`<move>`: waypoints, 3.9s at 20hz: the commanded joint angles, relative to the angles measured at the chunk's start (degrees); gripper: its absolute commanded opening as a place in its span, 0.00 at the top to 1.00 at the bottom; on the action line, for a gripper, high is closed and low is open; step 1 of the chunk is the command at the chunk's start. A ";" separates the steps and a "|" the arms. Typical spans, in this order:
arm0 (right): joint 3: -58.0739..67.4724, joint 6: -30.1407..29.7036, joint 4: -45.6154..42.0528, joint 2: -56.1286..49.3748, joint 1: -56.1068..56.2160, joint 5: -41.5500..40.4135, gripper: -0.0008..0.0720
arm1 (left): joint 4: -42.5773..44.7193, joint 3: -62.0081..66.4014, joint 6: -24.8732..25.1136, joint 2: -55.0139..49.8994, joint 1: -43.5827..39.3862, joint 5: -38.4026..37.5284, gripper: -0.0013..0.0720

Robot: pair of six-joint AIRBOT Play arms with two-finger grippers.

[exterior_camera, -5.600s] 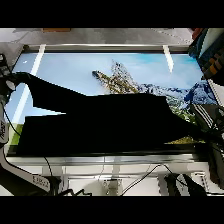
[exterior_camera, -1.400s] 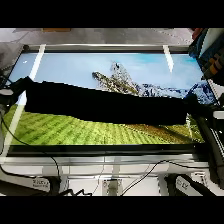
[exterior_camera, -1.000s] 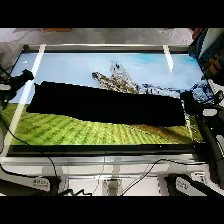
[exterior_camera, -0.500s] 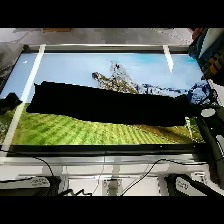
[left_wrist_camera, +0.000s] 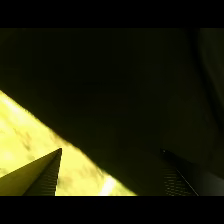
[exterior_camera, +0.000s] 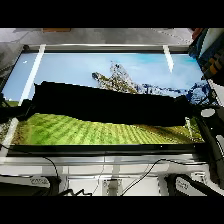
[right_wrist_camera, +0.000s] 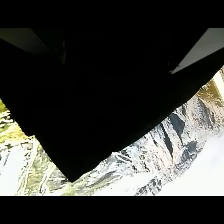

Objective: Fold the clothes and pants, and hang the long-sleeved shirts on hangers.

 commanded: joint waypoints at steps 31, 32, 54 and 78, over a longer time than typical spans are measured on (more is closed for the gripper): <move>31.80 -6.71 0.15 -11.19 30.40 12.28 0.96 | 23.69 16.06 6.34 17.33 -16.85 2.05 0.97; 34.21 -5.68 0.52 -14.40 33.35 13.00 0.96 | 23.67 16.06 6.34 18.67 -17.00 0.92 0.97; 74.99 8.59 8.17 -57.53 63.47 6.36 0.96 | 7.21 16.06 3.52 33.05 -22.99 -16.35 0.96; 74.40 -3.34 -7.34 -33.97 32.11 53.53 0.96 | 42.99 16.04 -7.02 12.00 -57.40 -7.80 0.97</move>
